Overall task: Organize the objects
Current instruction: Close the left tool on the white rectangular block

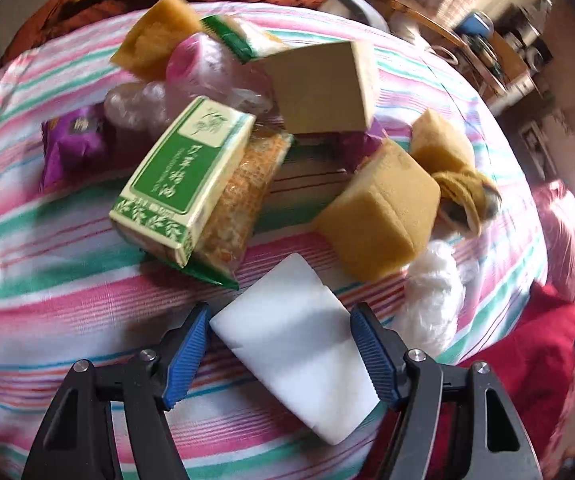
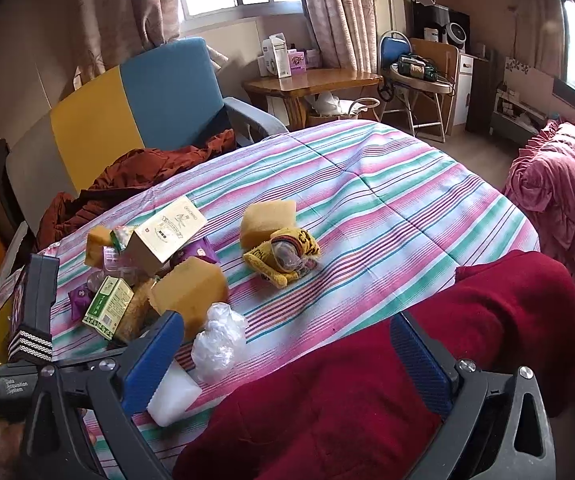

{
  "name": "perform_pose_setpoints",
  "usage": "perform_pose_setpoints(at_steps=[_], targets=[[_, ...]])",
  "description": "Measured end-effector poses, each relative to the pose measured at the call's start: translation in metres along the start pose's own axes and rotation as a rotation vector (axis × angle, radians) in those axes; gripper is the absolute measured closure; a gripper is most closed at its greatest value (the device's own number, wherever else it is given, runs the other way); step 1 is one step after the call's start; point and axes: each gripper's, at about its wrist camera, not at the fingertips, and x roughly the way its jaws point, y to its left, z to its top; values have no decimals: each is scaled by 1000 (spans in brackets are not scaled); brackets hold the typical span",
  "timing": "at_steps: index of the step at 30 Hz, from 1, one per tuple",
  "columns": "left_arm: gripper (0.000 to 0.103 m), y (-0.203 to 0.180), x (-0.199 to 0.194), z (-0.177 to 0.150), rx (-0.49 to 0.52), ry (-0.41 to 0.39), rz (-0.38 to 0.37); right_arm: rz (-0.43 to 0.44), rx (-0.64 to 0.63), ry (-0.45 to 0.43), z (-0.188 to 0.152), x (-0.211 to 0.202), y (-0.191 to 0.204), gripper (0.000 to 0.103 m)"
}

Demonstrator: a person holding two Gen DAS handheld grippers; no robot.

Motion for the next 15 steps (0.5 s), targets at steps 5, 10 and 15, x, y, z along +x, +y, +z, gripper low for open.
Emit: perform_pose_setpoints(at_steps=[5, 10, 15], targets=[[38, 17, -12, -19, 124, -40, -52, 10, -37, 36, 1, 5, 8, 0], [54, 26, -24, -35, 182, -49, -73, 8, -125, 123, 3, 22, 28, 0], [64, 22, -42, -38, 168, -52, -116, 22, -99, 166, 10, 36, 31, 0]])
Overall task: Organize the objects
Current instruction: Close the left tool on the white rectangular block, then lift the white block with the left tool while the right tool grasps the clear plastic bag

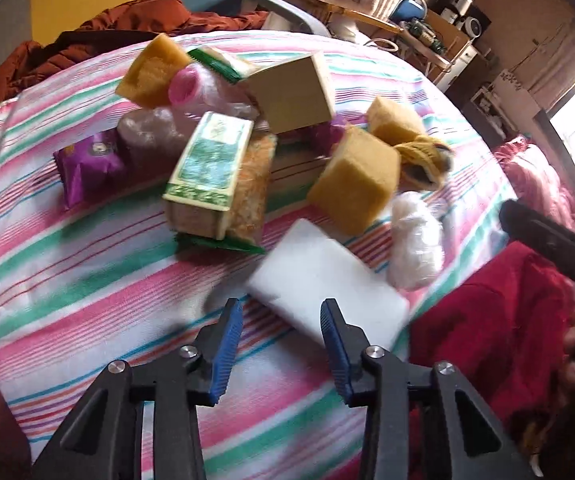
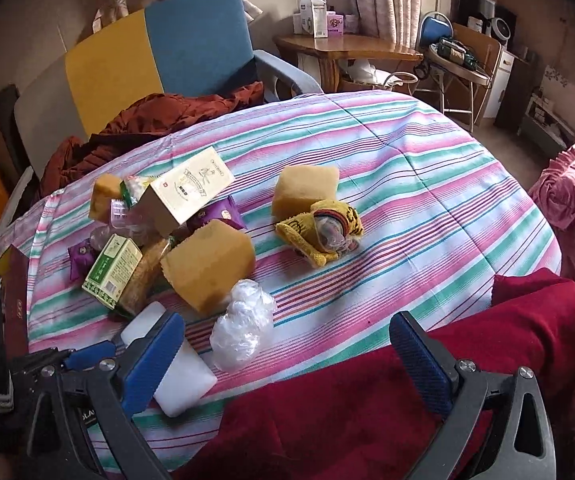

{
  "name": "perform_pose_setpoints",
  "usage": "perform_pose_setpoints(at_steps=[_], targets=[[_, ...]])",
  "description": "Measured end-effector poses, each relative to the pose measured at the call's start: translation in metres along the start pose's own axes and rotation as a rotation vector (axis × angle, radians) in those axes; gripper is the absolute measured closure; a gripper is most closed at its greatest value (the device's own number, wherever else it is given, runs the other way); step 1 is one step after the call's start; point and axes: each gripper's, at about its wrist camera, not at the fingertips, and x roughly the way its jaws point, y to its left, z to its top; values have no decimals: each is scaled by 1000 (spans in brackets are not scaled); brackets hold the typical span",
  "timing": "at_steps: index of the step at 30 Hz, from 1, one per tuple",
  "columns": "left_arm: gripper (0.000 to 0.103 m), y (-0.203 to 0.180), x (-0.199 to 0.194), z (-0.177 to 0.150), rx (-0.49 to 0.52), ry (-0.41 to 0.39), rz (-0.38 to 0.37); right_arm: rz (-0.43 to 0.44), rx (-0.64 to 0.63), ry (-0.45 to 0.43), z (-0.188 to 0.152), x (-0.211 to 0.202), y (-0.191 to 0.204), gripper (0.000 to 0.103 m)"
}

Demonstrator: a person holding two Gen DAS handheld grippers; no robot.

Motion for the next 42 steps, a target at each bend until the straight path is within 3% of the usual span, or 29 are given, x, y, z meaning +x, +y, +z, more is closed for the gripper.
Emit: perform_pose_setpoints(at_steps=[3, 6, 13, 16, 18, 22, 29, 33, 37, 42], targets=[[61, -2, 2, 4, -92, 54, -49, 5, 66, 17, -1, 3, -9, 0], [58, 4, 22, 13, -172, 91, -17, 17, 97, -1, -3, -1, -13, 0], [32, -10, 28, 32, -293, 105, 33, 103, 154, -14, -4, -2, -22, 0], [27, -15, 38, 37, -326, 124, 88, 132, 157, -34, -5, -4, -22, 0], [24, -18, 50, 38, -321, 147, 154, 146, 164, -46, -6, -5, -24, 0], [26, -24, 57, 26, -217, 118, 187, 169, 173, -70, -7, -8, -26, 0], [37, -7, 38, 5, -69, 59, 77, 159, 159, -49, -5, -6, -25, 0], [37, 9, 21, -13, -21, 28, 33, 123, 93, 41, -1, 4, -16, 0], [37, 22, -1, -27, 4, -20, 22, 72, -55, 138, 3, 18, 11, 0], [36, 37, -41, -30, 19, -113, 4, 35, -178, 239, 9, 43, 42, 18]])
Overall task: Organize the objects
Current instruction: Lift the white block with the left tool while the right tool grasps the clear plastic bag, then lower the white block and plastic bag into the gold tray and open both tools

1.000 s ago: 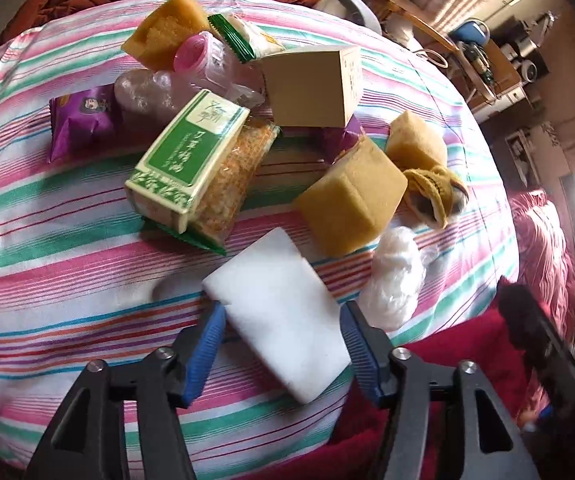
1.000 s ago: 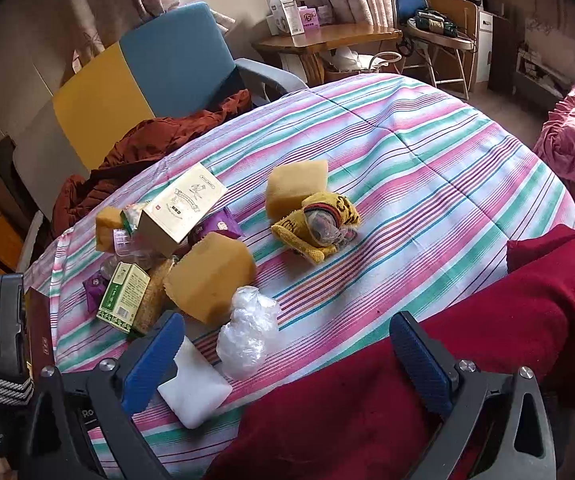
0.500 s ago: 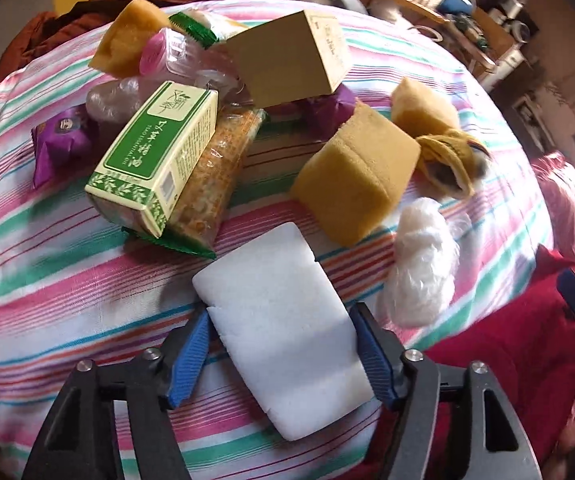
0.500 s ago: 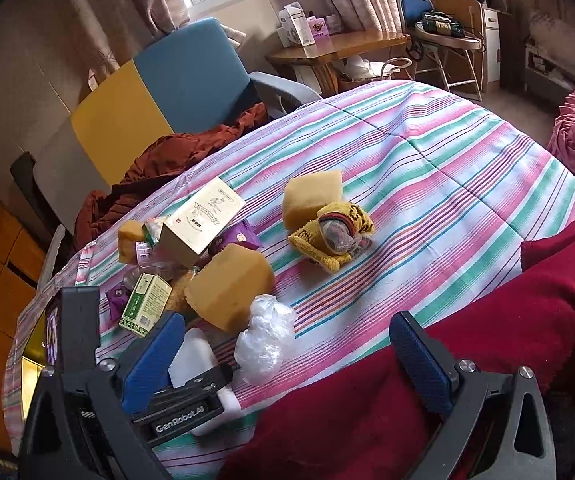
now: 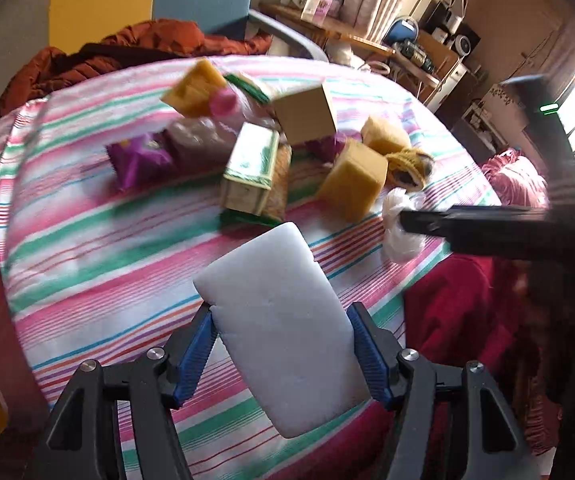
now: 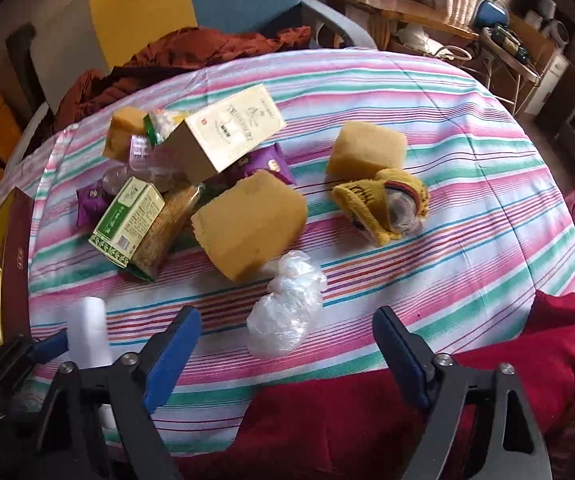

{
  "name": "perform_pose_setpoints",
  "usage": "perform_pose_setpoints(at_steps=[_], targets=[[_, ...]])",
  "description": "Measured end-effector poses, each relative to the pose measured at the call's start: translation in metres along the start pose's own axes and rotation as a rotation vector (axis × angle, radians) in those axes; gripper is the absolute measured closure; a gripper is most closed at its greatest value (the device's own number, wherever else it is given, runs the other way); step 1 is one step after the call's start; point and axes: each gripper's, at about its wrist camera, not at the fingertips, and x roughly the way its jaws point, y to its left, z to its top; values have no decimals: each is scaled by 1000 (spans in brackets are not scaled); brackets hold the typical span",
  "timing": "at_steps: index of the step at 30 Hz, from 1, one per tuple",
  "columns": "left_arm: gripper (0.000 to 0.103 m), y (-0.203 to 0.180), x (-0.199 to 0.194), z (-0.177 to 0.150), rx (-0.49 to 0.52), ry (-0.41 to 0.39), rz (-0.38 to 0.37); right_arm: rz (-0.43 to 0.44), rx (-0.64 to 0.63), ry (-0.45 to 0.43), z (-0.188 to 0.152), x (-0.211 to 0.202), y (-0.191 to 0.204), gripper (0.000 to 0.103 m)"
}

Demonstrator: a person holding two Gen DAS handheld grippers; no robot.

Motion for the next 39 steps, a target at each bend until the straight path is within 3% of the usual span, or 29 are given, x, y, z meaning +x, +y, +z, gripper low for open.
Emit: perform_pose_setpoints(at_steps=[1, 3, 5, 8, 13, 17, 21, 25, 30, 34, 37, 39], targets=[[36, 4, -10, -1, -2, -21, -1, -15, -18, 39, 3, 10, 3, 19], [36, 8, -28, 3, -3, -56, -1, -35, -29, 74, 7, 21, 6, 30], [36, 11, -36, 2, -9, -89, 2, -59, -38, 91, 8, 28, 6, 61], [36, 18, -46, -1, -27, -130, -4, -81, -34, 108, 7, 30, 4, 75], [35, 43, -78, -9, -68, -199, 4, -92, -13, 14, -7, -6, 0, 75], [35, 75, -107, -18, -134, -262, 41, -33, -30, -112, -13, -54, 13, 75], [35, 113, -138, -32, -191, -310, 145, 64, -99, -213, -8, -92, 64, 75], [33, 155, -157, -50, -255, -322, 288, 204, -212, -265, 3, -108, 142, 75], [29, 202, -182, -75, -342, -327, 482, 369, -371, -253, 6, -99, 250, 75], [25, 219, -199, -93, -399, -349, 593, 446, -478, -188, -15, -77, 337, 75], [25, 222, -210, -103, -402, -383, 660, 509, -516, -116, -32, -57, 374, 70], [24, 219, -217, -107, -393, -410, 697, 531, -537, -89, -41, -48, 390, 58]])
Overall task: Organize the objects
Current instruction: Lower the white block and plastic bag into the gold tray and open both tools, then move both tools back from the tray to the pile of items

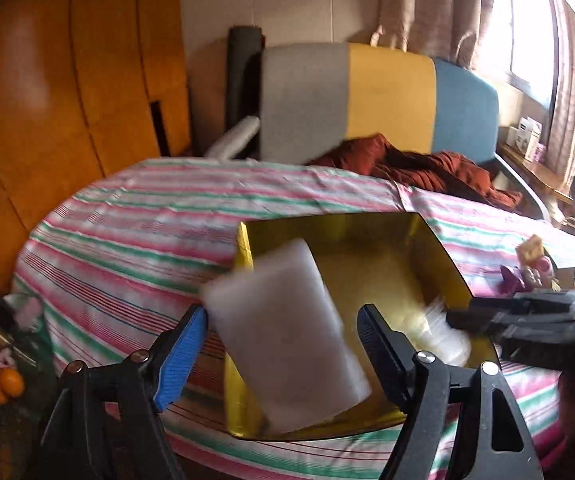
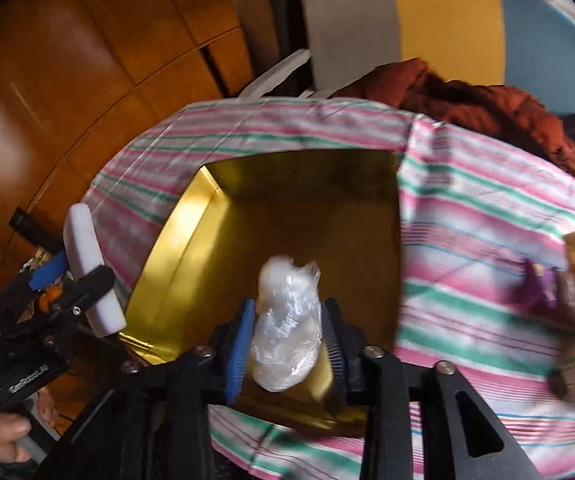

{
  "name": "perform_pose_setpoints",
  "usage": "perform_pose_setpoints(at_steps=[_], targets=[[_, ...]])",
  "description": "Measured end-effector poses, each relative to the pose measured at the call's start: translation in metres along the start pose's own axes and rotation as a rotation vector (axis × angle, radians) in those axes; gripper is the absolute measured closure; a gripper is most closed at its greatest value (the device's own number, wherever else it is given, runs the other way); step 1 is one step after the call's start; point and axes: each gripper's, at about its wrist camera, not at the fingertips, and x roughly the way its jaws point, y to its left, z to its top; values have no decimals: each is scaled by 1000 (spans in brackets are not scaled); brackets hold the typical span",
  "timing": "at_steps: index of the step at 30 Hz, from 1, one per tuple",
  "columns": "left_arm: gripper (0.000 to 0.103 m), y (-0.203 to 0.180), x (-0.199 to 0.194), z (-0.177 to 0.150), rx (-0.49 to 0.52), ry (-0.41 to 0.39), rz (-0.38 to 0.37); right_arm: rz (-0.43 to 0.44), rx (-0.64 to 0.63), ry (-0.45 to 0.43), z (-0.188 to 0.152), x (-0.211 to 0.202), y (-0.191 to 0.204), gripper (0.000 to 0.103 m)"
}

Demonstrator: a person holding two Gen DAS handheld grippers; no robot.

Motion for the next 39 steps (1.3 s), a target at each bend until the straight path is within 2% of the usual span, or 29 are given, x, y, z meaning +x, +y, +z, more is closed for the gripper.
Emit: perform_pose_setpoints(at_steps=[1, 4, 7, 17, 23, 37, 39], targets=[[24, 2, -4, 0, 3, -20, 22, 8, -9, 10, -2, 6, 6, 50], [24, 6, -9, 3, 7, -51, 57, 19, -29, 29, -9, 17, 14, 49], [24, 7, -17, 5, 8, -69, 70, 0, -38, 30, -13, 22, 19, 40], [24, -3, -27, 4, 31, -82, 69, -69, -45, -46, -24, 2, 18, 26], [24, -14, -29, 3, 57, -76, 57, -98, -34, -85, -27, -8, 12, 20], [24, -49, -27, -4, 140, -48, 20, -148, 33, -153, -37, -28, -23, 17], [24, -56, -26, -5, 155, -44, 14, -157, 50, -163, -39, -32, -31, 14]])
